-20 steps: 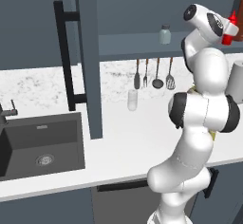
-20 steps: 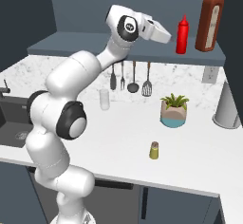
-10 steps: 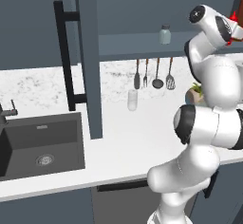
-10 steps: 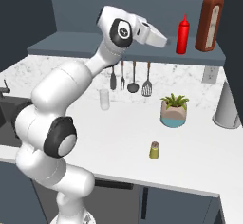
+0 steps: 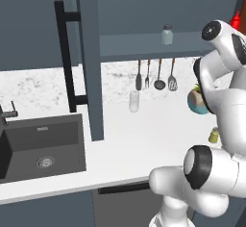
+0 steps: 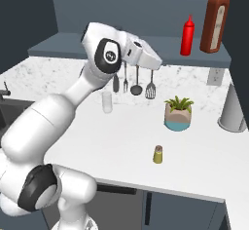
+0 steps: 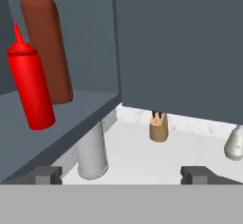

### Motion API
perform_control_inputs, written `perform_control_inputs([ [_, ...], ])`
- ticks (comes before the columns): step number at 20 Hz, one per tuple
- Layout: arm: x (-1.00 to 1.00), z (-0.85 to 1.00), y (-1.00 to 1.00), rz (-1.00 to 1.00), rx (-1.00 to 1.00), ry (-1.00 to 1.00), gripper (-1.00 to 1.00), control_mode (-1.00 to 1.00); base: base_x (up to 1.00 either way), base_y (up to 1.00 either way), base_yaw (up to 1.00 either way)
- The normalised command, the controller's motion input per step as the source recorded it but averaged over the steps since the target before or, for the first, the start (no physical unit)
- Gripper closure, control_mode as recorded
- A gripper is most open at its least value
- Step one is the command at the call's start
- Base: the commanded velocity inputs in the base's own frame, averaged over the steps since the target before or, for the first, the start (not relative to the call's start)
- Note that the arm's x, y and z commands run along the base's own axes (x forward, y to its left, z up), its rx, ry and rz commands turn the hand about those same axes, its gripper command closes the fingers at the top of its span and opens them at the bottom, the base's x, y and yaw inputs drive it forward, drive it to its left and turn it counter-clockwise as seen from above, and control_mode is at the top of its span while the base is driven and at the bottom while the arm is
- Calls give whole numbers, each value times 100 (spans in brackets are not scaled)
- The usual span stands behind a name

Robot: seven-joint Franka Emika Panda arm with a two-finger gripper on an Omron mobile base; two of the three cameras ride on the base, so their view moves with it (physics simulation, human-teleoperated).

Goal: Put the shaker and condiment bottle from the counter next to their counterparts in the cabinet.

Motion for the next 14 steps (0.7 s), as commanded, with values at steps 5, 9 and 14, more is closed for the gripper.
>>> perform_control_inputs([
  [5,-94,-34,0,-18,0,0,-100,-100,0,0,0],
  [9,-32,-100,0,-23,-2,0,-100,-100,0,0,0],
  [14,-22,-100,0,-18,-2,2,-100,-100,0,0,0],
])
